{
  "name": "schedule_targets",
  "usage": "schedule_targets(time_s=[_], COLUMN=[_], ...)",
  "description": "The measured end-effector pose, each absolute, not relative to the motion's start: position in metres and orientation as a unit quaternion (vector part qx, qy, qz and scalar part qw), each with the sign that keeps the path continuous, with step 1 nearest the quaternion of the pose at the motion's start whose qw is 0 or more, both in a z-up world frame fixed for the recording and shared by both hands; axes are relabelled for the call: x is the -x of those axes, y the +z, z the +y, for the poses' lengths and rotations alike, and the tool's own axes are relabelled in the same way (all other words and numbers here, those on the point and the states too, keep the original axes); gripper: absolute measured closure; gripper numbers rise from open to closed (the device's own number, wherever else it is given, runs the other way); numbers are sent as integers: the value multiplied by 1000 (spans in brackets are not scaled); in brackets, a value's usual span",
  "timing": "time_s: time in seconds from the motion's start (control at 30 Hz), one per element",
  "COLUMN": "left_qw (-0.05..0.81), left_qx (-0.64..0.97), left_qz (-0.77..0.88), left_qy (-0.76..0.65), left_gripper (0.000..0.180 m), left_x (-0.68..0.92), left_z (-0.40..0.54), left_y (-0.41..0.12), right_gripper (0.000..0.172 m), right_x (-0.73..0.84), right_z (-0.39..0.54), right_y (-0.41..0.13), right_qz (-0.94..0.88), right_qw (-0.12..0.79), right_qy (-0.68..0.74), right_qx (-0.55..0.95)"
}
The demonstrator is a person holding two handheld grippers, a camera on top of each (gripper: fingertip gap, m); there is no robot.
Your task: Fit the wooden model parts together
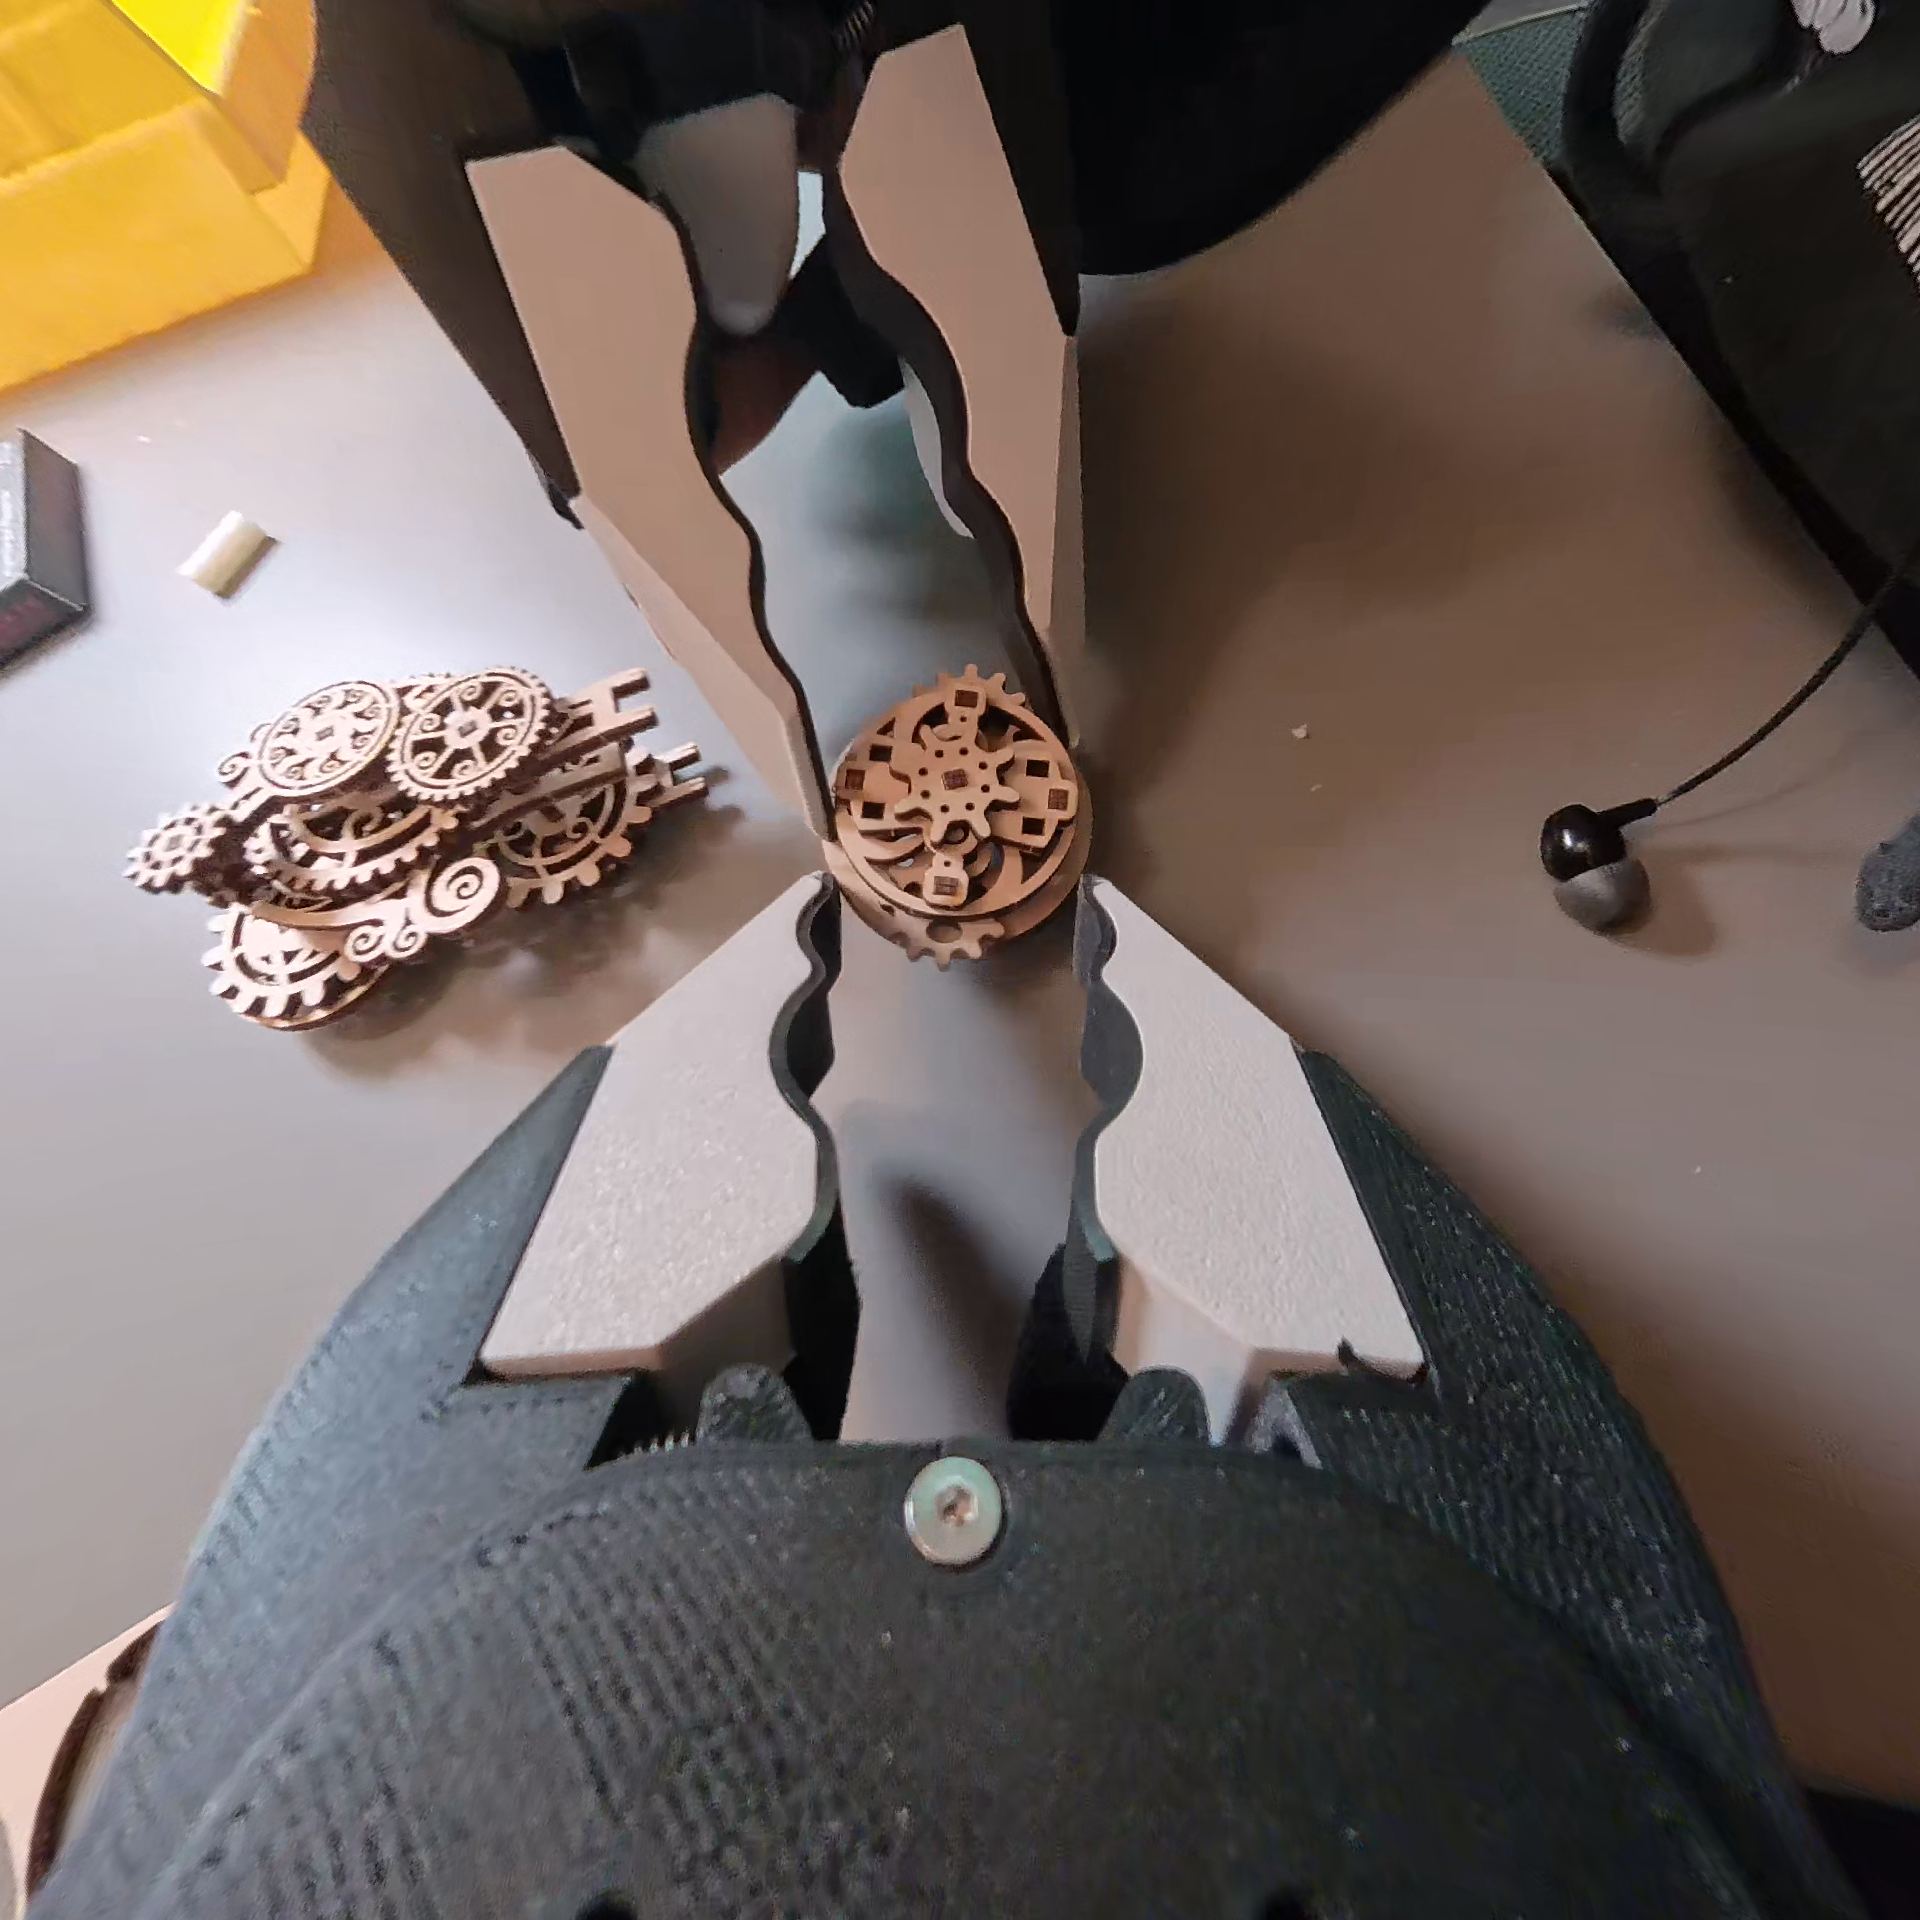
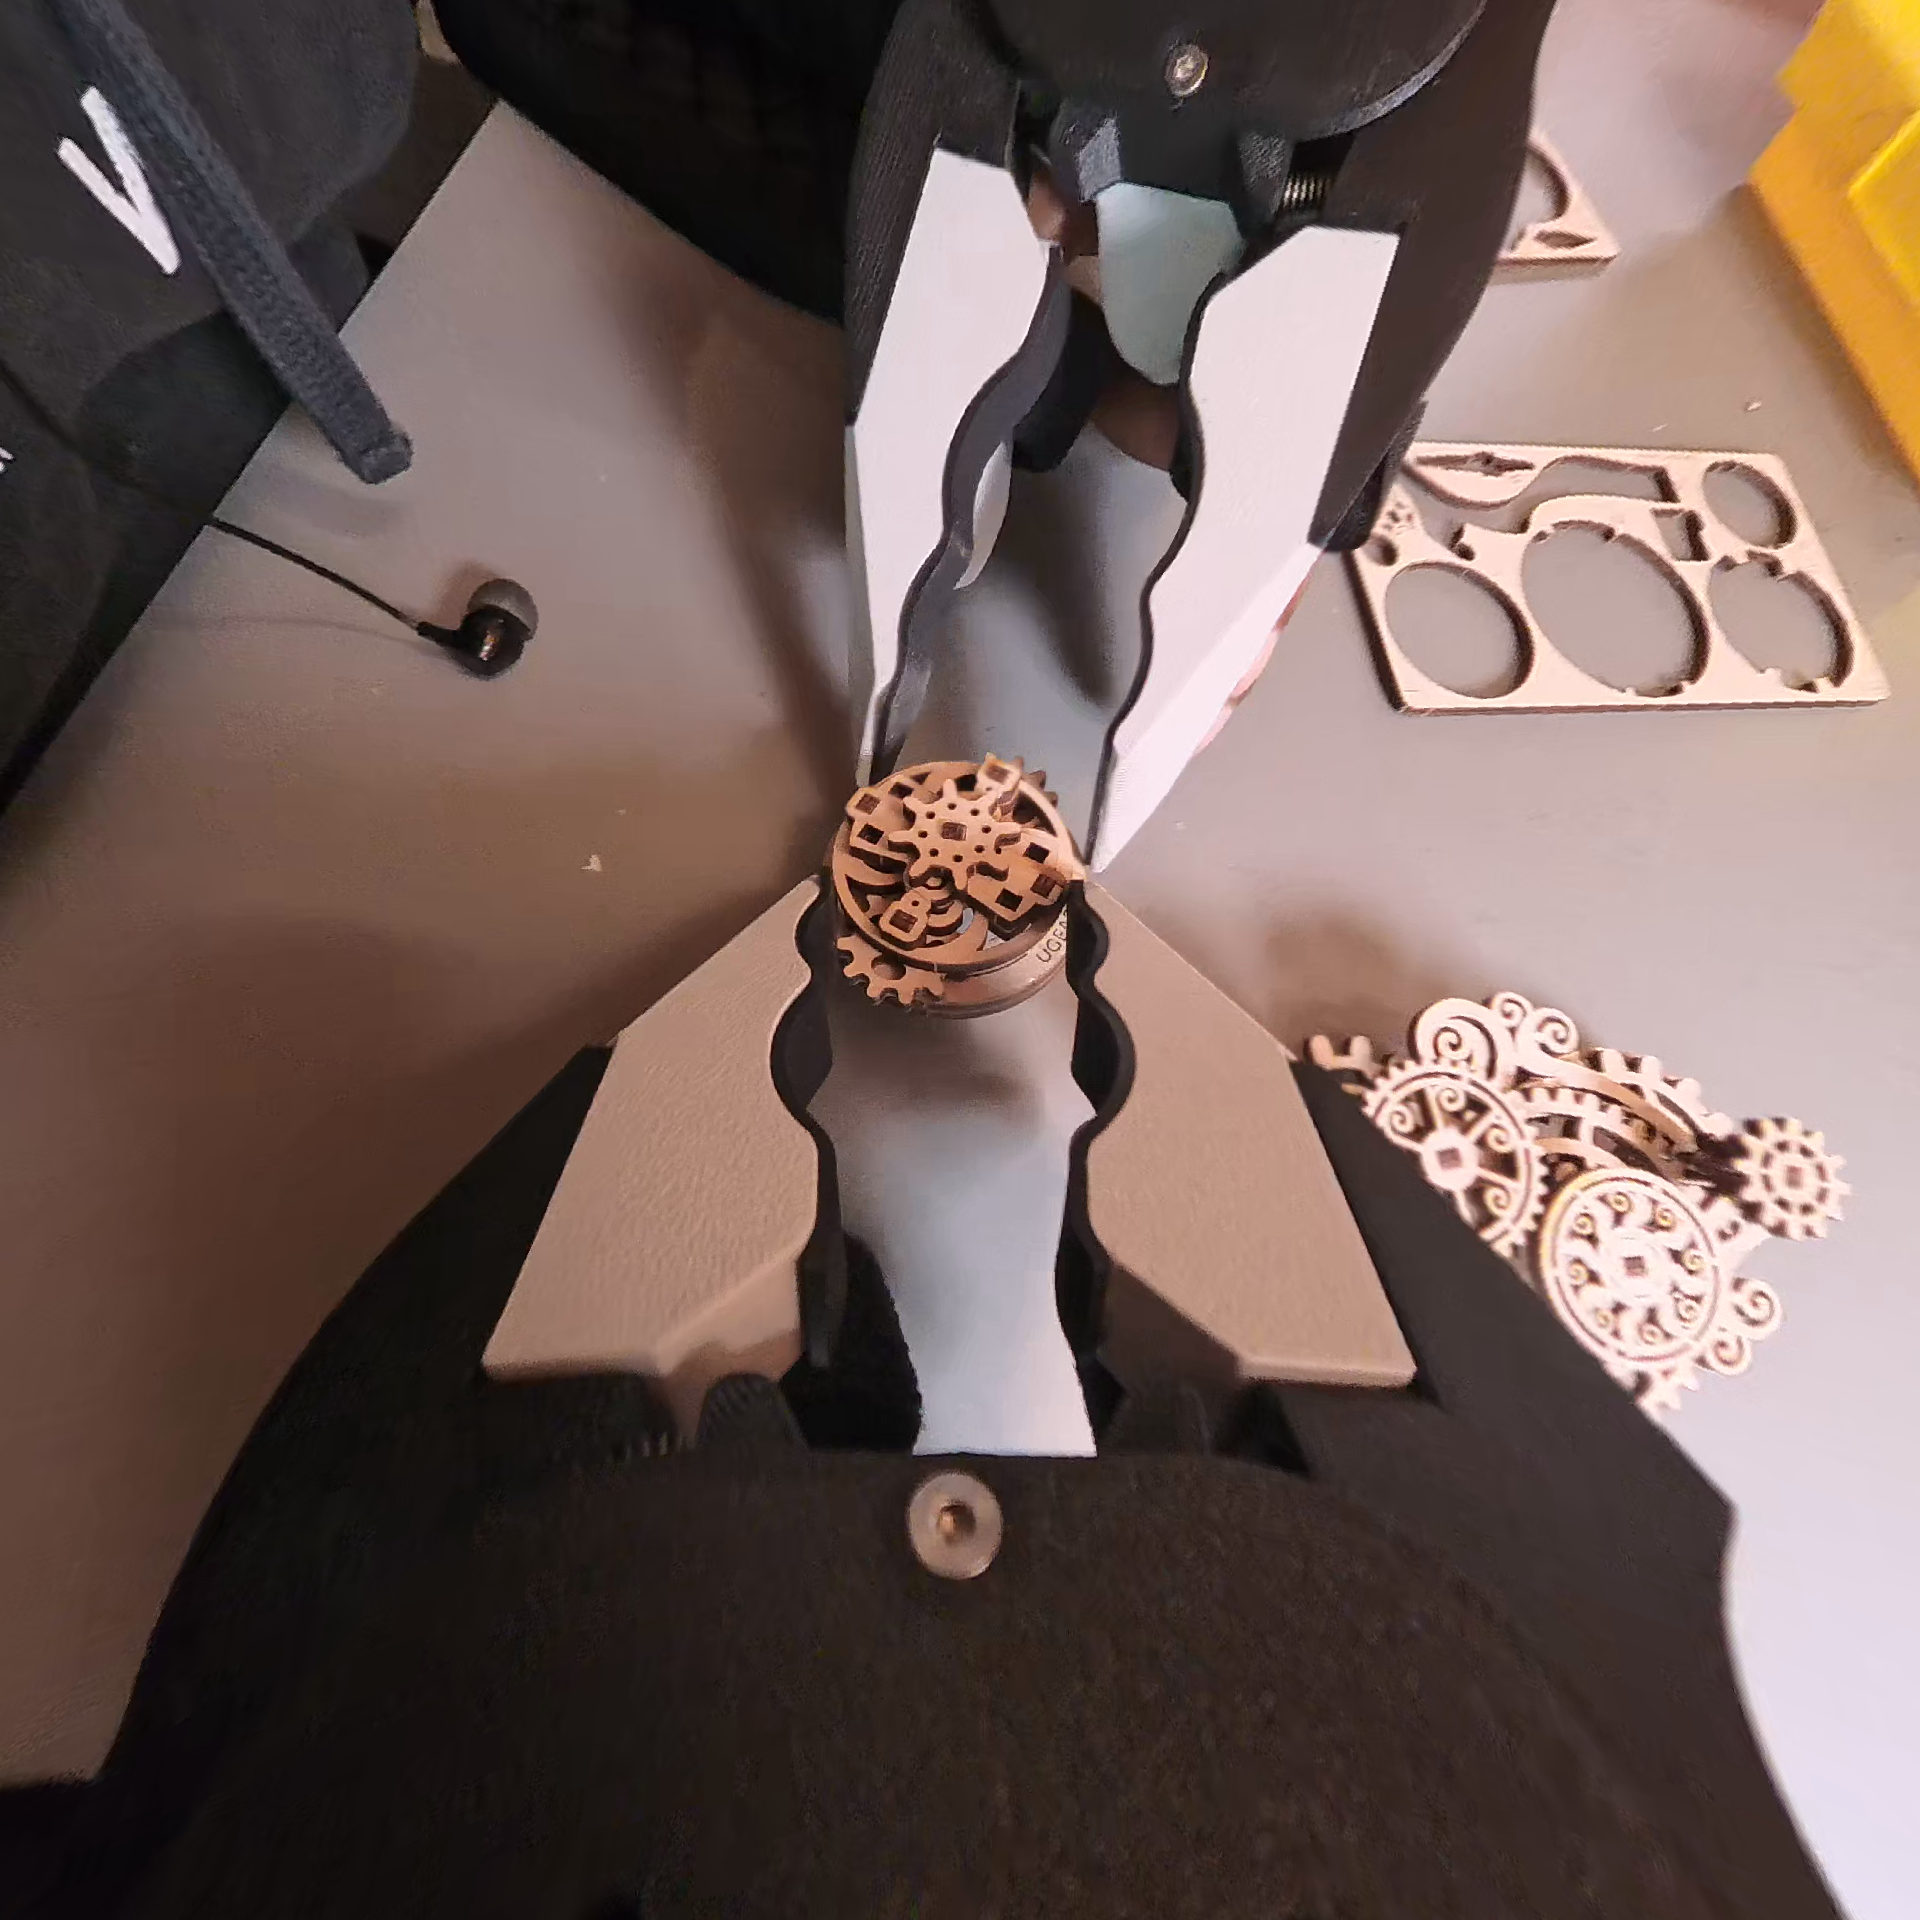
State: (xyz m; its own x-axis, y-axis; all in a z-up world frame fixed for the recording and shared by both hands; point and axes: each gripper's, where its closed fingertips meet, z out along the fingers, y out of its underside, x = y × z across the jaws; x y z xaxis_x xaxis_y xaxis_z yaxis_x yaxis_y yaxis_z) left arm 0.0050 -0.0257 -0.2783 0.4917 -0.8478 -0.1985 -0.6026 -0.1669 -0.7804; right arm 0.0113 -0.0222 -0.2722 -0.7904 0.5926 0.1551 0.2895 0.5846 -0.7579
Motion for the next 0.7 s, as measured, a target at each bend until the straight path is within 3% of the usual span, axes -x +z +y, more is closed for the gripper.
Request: schedule_targets(time_s=[0.4,0.7], left_qw=[412,394], left_qx=[760,779], left_qz=[481,457], left_qy=[-147,-169], left_gripper=[128,134], left_x=[-14,-14], left_z=[-26,-27], left_y=[-287,-290], right_gripper=[129,129], right_x=[-21,-20], right_z=[-24,-22], right_y=[-284,-283], right_qz=[-878,-877], right_qw=[155,156], right_qy=[364,361], right_qx=[269,275])
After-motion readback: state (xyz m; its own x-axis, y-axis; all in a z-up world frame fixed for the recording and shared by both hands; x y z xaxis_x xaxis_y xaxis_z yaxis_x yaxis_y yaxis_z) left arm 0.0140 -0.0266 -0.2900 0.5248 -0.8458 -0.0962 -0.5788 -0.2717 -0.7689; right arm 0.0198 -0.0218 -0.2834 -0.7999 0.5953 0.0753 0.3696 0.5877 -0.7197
